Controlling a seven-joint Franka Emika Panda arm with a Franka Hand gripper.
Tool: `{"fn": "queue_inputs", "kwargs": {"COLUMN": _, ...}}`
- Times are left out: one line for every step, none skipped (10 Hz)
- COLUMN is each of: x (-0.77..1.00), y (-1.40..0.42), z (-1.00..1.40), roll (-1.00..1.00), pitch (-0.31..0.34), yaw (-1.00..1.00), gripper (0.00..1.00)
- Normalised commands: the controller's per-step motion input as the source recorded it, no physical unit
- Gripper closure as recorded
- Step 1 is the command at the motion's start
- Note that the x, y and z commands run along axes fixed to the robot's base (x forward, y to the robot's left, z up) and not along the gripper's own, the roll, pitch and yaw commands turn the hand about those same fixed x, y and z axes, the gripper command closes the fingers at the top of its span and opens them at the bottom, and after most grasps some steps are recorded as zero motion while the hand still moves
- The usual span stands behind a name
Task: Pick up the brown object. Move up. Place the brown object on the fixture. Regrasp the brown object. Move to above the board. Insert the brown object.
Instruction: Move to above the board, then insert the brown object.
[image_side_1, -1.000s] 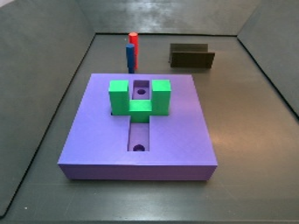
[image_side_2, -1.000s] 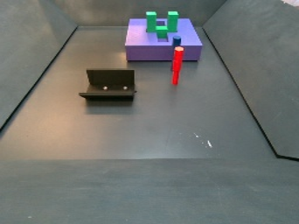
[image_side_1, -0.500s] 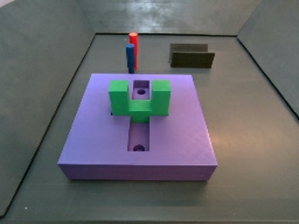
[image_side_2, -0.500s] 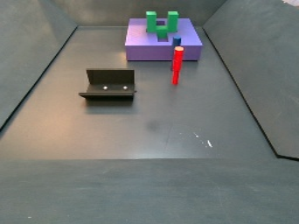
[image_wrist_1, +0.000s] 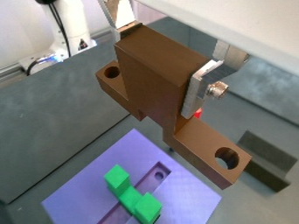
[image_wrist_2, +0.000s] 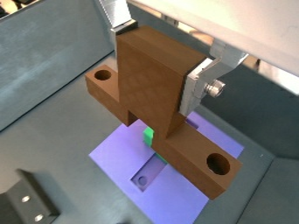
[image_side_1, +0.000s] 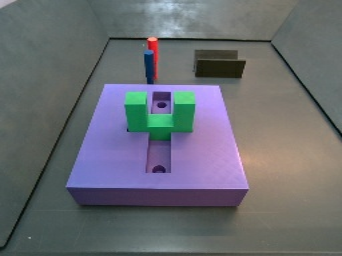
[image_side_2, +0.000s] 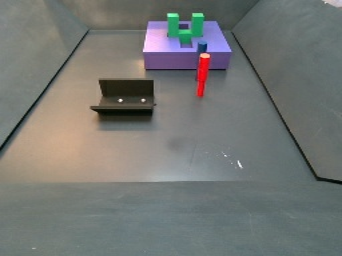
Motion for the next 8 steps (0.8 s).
{"fn": "queue_inputs", "kwargs": {"x": -0.05, "y": 0.00, "z": 0.00, "roll": -0.20, "pitch": -0.059, "yaw": 0.00, "gripper": 1.00}}
{"fn": "queue_inputs", "kwargs": {"x": 0.00, "y": 0.00, "z": -0.16, "roll": -0.08, "pitch": 0.000, "yaw": 0.00, "gripper": 1.00}}
{"fn": "queue_inputs", "kwargs": {"x": 0.00, "y": 0.00, "z": -0.19, "roll": -0.08, "pitch": -0.013, "yaw": 0.00, "gripper": 1.00}}
{"fn": "queue_inputs", "kwargs": {"x": 0.05, "y": -0.02, "z": -0.18, "roll": -0.08, "pitch": -0.049, "yaw": -0.07, "gripper": 1.00}}
{"fn": "queue_inputs", "kwargs": {"x": 0.13, "y": -0.05, "z": -0.22, "roll": -0.10, "pitch": -0.086, "yaw": -0.12, "gripper": 1.00}}
{"fn": "queue_inputs", "kwargs": {"x": 0.19, "y": 0.00, "z": -0.30, "roll": -0.18, "pitch": -0.133, "yaw": -0.13, "gripper": 1.00}}
{"fn": "queue_inputs", "kwargs": {"x": 0.20, "y": 0.00, "z": -0.33, "roll": -0.30, "pitch": -0.086, "yaw": -0.15, "gripper": 1.00}}
{"fn": "queue_inputs", "kwargs": {"x": 0.11, "y": 0.00, "z": -0.20, "roll": -0.45, "pitch": -0.123, "yaw": -0.19, "gripper": 1.00}}
